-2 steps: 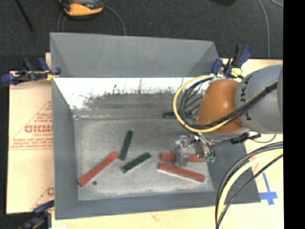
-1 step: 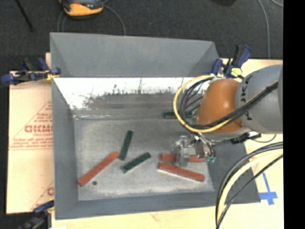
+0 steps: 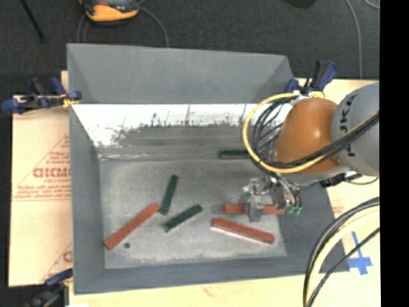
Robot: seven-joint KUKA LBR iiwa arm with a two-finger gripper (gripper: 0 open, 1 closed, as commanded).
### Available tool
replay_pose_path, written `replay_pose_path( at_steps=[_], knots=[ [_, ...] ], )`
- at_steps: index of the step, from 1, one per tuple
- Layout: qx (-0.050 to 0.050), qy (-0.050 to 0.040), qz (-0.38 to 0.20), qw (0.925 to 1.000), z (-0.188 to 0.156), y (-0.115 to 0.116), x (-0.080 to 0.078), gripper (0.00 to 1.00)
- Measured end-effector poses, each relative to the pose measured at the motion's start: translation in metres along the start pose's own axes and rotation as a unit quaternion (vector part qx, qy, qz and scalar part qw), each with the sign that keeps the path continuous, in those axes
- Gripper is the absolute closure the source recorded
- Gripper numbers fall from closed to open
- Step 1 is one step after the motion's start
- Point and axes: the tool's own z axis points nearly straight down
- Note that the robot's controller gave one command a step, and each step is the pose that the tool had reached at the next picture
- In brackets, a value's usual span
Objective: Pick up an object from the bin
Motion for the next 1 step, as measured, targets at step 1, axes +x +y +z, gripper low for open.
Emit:
replay_pose_path(
  at_steps=[1],
  knots=[
    [0.0, 0.0001, -0.074, 0.9973, -0.1387, -0.0162, -0.0215, 1.0]
  ],
)
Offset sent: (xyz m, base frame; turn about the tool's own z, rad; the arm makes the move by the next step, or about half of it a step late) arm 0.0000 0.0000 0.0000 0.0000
